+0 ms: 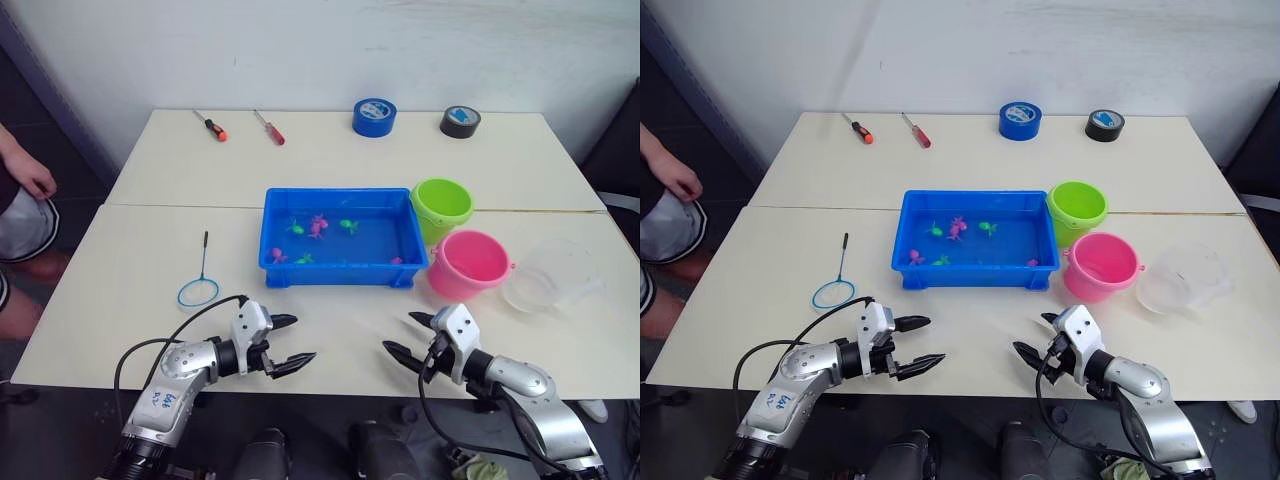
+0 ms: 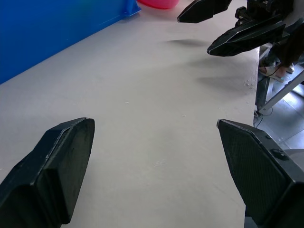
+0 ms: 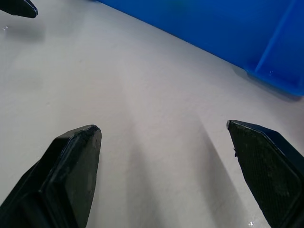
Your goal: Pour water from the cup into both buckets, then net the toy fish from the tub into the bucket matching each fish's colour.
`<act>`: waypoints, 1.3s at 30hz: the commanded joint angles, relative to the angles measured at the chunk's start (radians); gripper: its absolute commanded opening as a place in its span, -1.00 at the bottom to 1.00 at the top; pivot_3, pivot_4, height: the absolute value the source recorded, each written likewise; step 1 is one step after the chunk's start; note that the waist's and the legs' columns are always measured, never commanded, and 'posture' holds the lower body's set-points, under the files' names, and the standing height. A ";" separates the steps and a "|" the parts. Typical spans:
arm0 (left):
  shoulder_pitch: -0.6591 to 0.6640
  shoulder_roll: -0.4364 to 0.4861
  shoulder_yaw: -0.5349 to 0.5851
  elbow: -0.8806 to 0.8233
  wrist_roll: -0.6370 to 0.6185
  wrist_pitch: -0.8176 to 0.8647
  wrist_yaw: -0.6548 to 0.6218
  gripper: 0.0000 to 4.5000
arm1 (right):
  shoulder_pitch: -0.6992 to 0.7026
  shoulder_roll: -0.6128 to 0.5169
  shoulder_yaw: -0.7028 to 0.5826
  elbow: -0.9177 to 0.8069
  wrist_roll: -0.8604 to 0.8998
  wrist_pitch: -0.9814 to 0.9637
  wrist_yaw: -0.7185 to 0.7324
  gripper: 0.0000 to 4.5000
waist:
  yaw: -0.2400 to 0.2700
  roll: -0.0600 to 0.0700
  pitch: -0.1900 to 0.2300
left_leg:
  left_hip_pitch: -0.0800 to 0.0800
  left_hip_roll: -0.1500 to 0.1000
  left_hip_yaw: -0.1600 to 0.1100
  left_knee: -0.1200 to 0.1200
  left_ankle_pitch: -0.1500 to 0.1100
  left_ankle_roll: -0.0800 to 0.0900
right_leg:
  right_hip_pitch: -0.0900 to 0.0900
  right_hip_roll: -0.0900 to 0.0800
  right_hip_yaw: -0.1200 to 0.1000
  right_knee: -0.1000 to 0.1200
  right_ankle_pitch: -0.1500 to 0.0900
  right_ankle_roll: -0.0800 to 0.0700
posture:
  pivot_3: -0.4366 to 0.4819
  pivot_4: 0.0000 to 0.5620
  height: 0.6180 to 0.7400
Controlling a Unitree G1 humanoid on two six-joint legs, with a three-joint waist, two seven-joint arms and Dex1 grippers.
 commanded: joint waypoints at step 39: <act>-0.579 0.224 0.143 -0.308 -0.606 0.584 -0.171 1.00 | -0.065 -0.057 -0.734 0.176 0.158 0.178 -0.548 0.99 | -0.001 0.002 0.001 | 0.001 -0.001 0.006 0.000 0.002 0.001 | 0.000 0.005 0.009 -0.001 0.000 -0.001 | -0.05 -0.47 1.00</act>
